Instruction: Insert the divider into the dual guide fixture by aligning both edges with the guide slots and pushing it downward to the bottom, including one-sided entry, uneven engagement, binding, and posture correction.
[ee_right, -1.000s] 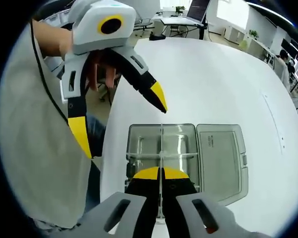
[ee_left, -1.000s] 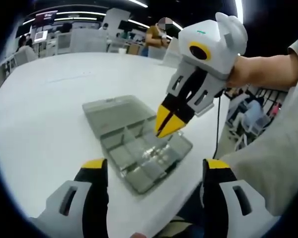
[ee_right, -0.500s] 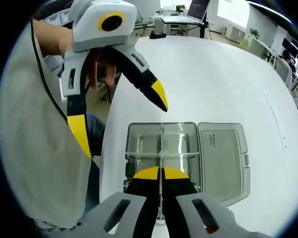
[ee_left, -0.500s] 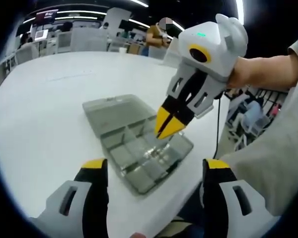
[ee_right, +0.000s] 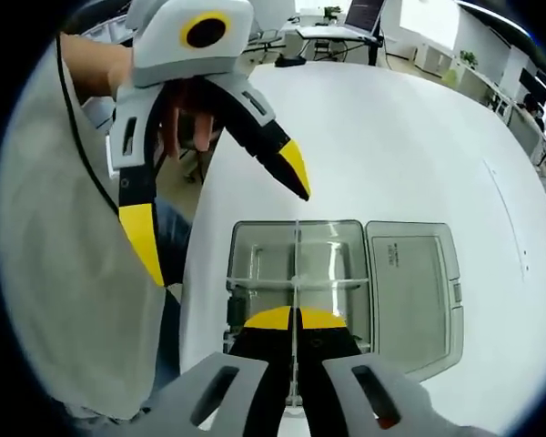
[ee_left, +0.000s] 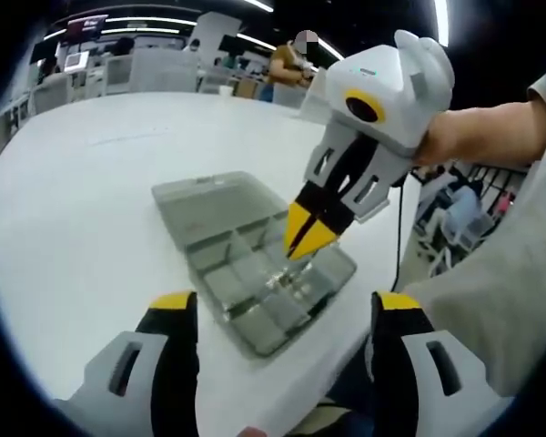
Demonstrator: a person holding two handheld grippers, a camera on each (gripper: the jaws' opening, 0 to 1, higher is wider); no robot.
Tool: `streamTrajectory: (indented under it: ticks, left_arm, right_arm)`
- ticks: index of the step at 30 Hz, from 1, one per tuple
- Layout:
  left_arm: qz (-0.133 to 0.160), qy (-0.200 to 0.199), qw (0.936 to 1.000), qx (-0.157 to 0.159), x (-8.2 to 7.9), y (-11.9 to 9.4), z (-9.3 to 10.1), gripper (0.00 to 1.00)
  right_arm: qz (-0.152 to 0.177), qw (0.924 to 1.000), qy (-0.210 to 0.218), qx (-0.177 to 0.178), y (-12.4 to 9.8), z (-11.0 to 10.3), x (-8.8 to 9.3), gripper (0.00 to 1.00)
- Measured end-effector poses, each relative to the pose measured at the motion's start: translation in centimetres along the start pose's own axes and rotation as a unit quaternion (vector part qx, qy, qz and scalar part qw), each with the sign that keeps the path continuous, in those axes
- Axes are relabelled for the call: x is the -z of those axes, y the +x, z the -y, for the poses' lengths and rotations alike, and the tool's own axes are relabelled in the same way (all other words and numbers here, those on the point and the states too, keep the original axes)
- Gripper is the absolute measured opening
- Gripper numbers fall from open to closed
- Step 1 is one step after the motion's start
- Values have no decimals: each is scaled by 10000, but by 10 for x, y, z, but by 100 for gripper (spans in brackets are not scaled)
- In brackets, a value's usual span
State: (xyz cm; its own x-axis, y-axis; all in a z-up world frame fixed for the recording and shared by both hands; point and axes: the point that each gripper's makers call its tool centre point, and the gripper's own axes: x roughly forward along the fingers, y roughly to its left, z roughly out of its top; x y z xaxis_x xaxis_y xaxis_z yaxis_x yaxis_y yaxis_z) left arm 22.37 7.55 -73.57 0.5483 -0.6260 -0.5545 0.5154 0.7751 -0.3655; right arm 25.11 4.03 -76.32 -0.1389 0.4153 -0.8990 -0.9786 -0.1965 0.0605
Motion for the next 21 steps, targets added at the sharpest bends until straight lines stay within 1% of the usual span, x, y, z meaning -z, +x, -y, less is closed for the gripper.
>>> streamTrajectory:
  ticks: [21]
  left_arm:
    - [-32,-69,10000,37,0,5,-7,76]
  right_arm:
    - [-85,9999,-11,-105,10,0,4,0]
